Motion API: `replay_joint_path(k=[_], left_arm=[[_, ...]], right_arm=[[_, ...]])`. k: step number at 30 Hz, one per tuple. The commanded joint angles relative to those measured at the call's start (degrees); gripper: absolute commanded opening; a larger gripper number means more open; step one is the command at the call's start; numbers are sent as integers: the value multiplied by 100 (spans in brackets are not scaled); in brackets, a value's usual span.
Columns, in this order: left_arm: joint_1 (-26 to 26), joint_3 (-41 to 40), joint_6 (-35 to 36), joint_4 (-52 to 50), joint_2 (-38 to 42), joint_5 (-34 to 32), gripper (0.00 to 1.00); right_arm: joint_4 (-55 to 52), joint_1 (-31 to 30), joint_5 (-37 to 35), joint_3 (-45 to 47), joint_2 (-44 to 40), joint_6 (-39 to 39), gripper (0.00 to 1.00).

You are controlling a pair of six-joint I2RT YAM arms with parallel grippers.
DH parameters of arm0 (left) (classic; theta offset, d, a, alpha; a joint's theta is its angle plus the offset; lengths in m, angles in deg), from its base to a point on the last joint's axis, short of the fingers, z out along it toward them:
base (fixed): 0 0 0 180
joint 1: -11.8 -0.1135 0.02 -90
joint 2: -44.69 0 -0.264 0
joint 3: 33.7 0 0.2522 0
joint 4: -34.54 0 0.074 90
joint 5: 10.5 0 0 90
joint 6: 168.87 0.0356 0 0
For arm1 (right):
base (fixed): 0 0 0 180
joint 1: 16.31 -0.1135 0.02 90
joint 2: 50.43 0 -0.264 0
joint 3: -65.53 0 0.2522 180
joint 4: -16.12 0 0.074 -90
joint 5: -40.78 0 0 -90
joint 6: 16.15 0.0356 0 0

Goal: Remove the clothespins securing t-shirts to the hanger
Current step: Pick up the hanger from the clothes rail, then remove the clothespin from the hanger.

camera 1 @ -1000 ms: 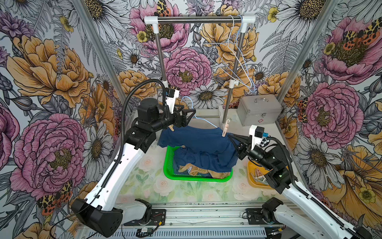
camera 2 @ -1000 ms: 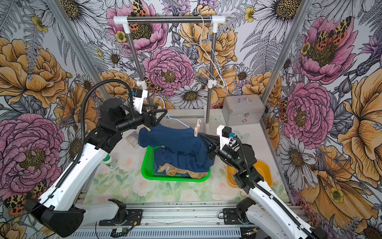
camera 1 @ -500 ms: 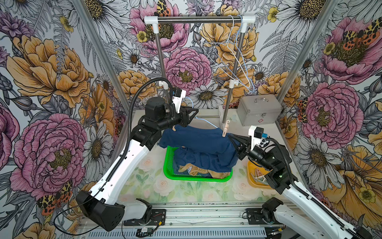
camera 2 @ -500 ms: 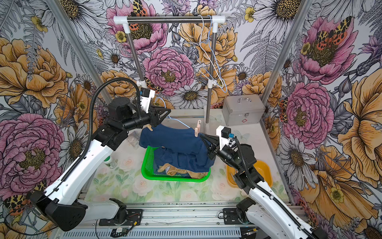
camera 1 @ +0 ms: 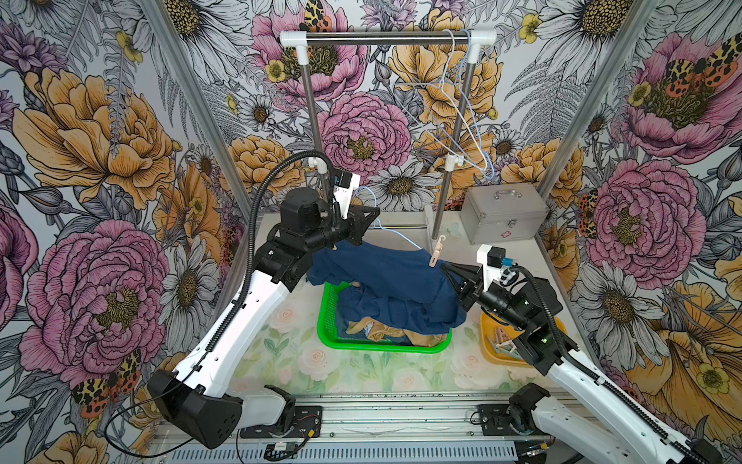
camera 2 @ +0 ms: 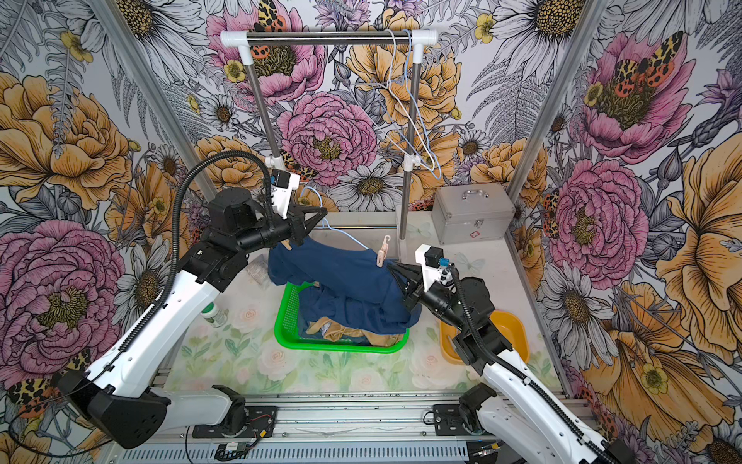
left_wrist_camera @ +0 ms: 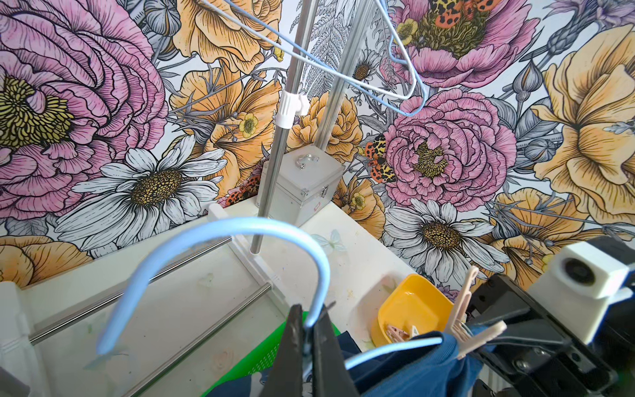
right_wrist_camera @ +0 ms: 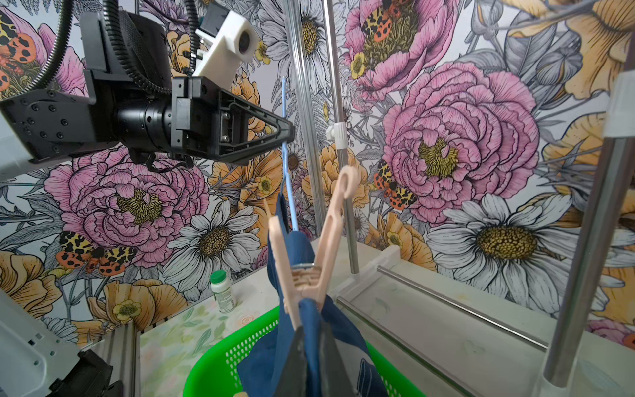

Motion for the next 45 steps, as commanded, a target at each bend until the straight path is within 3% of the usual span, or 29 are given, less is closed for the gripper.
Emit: replay_joint_path(k=[1, 9, 16, 19, 27, 34, 45], left_arm=[[-125, -104, 463, 80, 177, 224, 0], [-68, -367, 1174, 80, 341, 322, 0], [177, -664, 1815, 86, 539, -104, 0], [450, -798, 2196, 80, 629, -432, 0], [638, -1063, 2293, 80, 787, -725, 0], [661, -1192, 2251, 84, 871, -704, 0], [686, -1180, 2185, 87, 901, -704, 0]], right_arm=[[-712, -51, 116, -334, -32, -252, 34], [-2889, 57, 131, -1493, -30, -1007, 74], [-6274, 893, 655, -3830, 1022, -2341, 82], [-7311, 918, 692, -4599, 1542, -2727, 84], [-8086, 792, 431, -5076, 2171, -3018, 86], [-8108, 237, 134, -4883, 2500, -3346, 88], [-8117, 203, 134, -5367, 3141, -3762, 86]])
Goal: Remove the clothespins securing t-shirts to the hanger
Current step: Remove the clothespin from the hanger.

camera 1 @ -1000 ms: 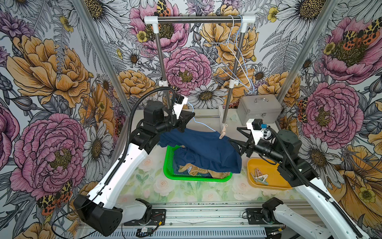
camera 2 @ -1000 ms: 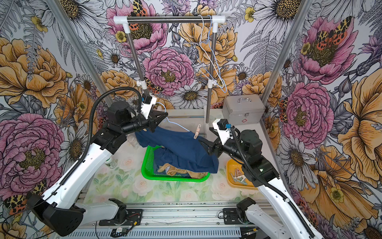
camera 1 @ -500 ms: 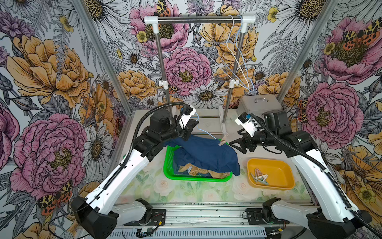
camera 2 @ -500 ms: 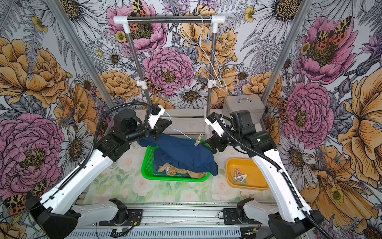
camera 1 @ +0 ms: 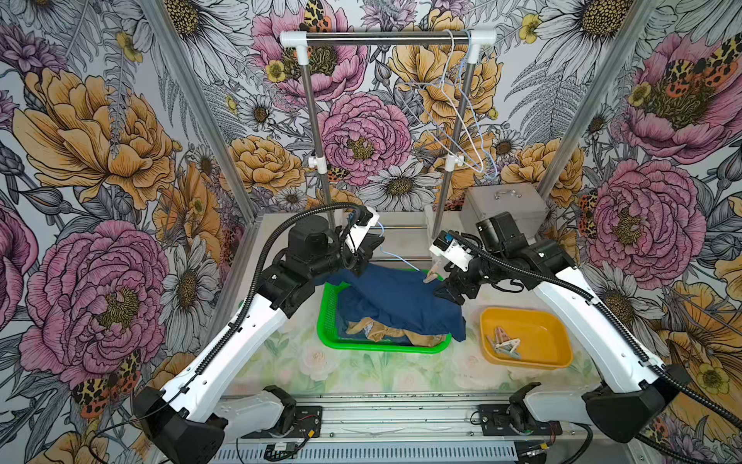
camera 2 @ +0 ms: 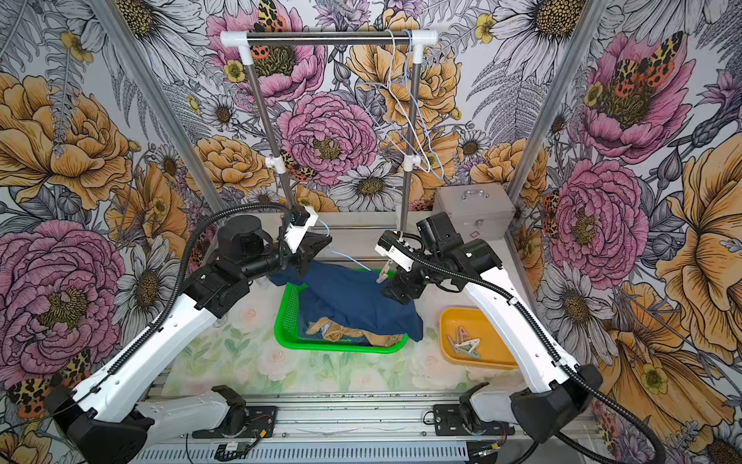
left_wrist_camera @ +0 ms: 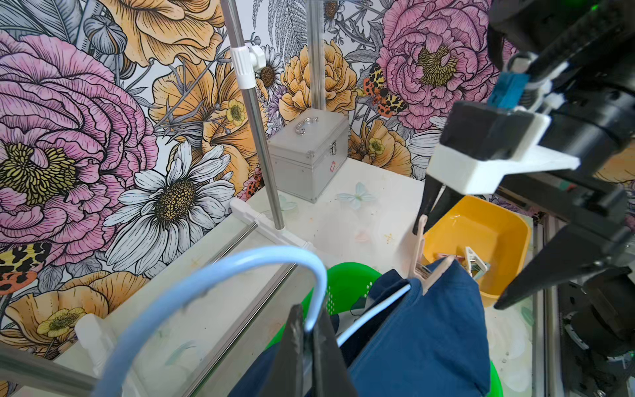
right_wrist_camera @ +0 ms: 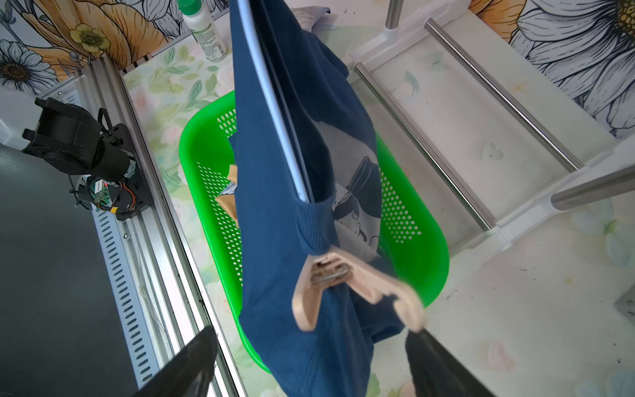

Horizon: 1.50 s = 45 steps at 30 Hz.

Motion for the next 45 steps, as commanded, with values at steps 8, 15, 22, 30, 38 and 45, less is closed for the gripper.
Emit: replay_joint_path(k=[8, 15, 22, 30, 38, 45], left_arm=[[99, -32, 32, 130, 78, -154, 0], [109, -53, 6, 162, 79, -149, 0], [110, -9, -28, 163, 20, -125, 0], [105, -16, 20, 161, -25, -99, 0], [100, -62, 54, 161, -128, -61, 0], [13, -52, 82, 164, -193, 19, 0]], right_arm=[[-144, -114, 2, -600, 383, -433, 68], [-459, -209, 16, -941, 685, -597, 63], [-561, -288, -170, -1011, 729, -635, 44], [-617, -308, -406, -1033, 720, -715, 19], [-639, -280, -465, -1205, 621, -639, 14], [-753, 29, -852, -1327, 198, -473, 13]])
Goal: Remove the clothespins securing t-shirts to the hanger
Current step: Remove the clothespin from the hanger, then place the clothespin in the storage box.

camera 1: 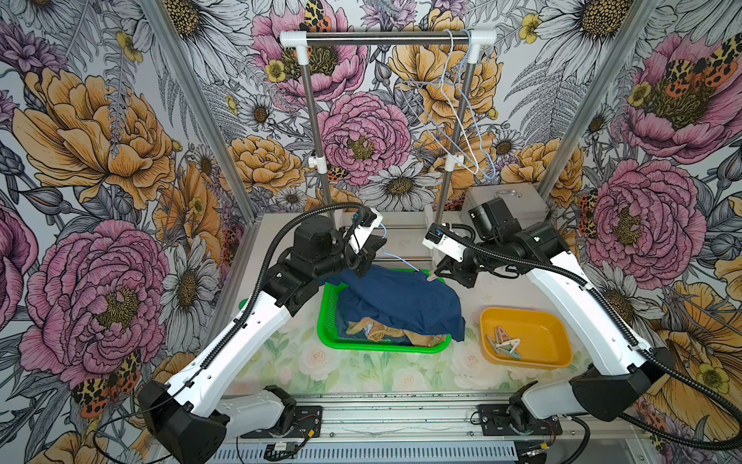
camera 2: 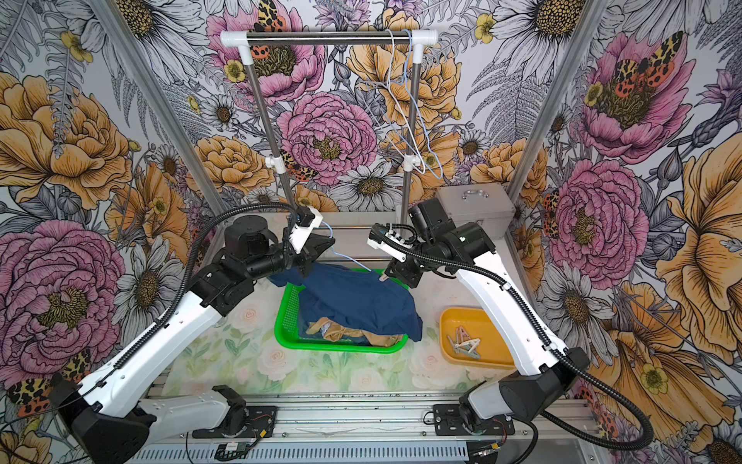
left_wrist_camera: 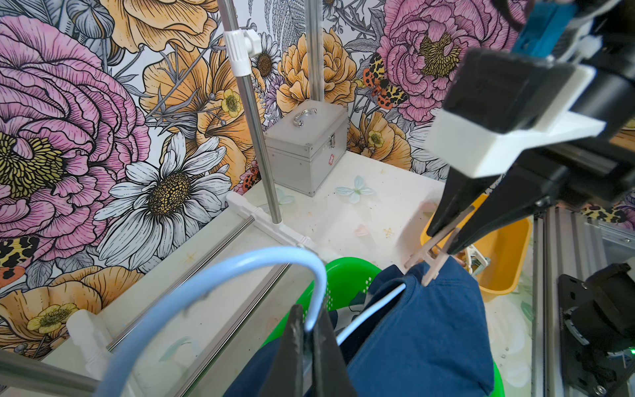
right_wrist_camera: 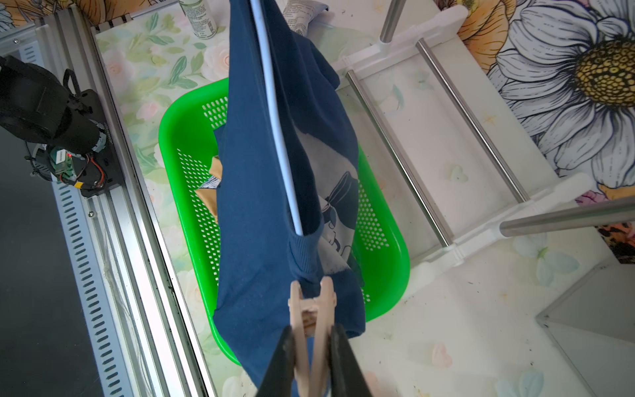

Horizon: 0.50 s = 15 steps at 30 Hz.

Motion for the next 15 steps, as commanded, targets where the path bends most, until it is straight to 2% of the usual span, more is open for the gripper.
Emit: replay_joint_path(k=[1, 8, 15], left_arm=[[-58, -24, 81, 154, -50, 86, 0], [-132, -46, 56, 171, -153, 185, 0], [-207, -94, -70, 365, -247, 315, 0]], right_arm=[[-191, 195, -373, -152, -429, 169, 13], [-331, 757, -972, 969, -1413, 175, 14], [-450, 1284, -1886, 2103, -1745, 158, 13]])
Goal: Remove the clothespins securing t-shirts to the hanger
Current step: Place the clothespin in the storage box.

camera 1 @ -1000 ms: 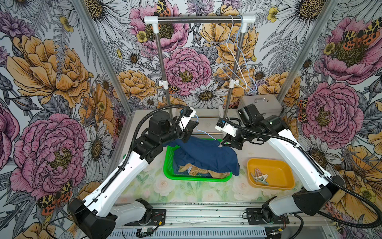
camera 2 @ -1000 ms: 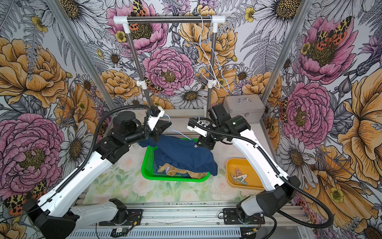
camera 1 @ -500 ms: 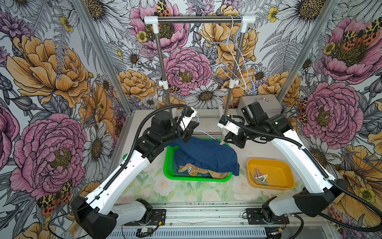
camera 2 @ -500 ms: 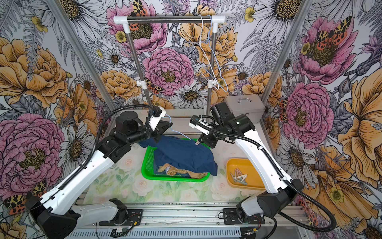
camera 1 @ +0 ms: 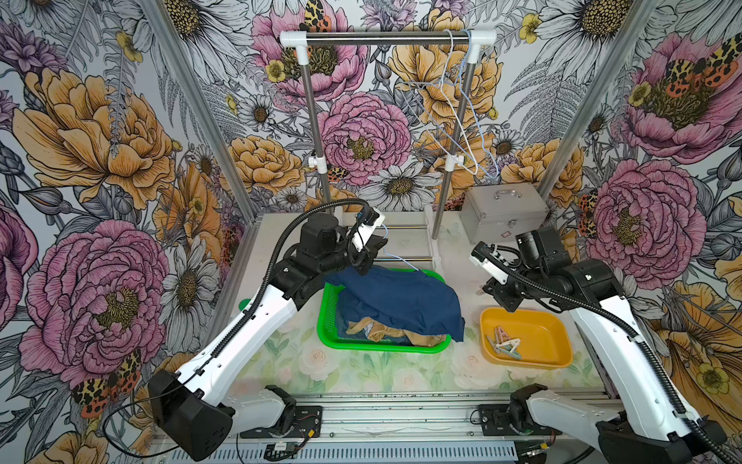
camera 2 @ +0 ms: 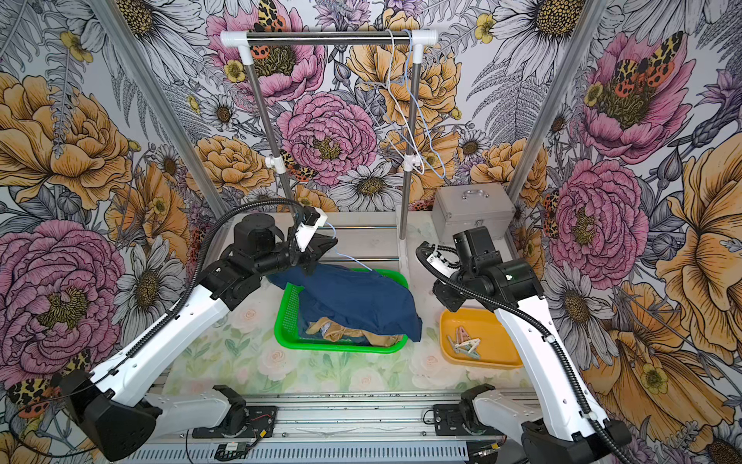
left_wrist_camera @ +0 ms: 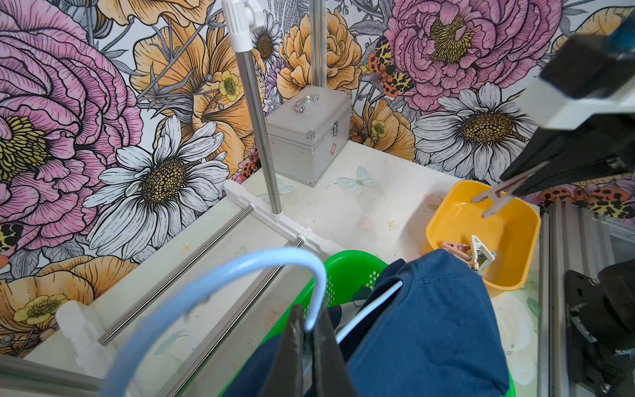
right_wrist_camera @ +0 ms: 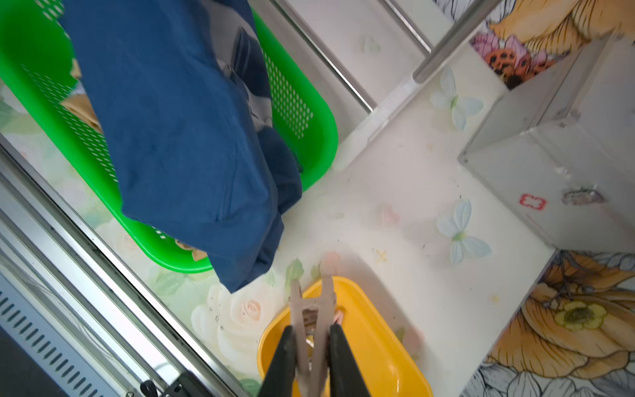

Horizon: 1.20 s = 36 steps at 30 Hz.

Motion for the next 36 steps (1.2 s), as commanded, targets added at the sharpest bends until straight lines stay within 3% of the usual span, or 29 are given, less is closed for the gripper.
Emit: replay_joint_path(k=[1, 7, 11, 24, 36], left_arm=[[-93, -167, -134, 439, 85, 288, 0], [-303, -639, -498, 1097, 299, 531, 0], [-313, -771, -621, 1306, 411, 600, 0], [-167, -709, -682, 1254, 325, 636, 0], [-22, -722, -605, 1246, 319, 470, 0]], right_arm=[[-105, 312, -560, 465, -79, -1, 13], [-29, 1045, -916, 1118, 135, -221, 12], [52, 1363, -304, 1407, 420, -246, 13], [558, 1381, -493, 2216, 1090, -197, 14], [809, 1476, -886, 1972, 1949, -185, 16]])
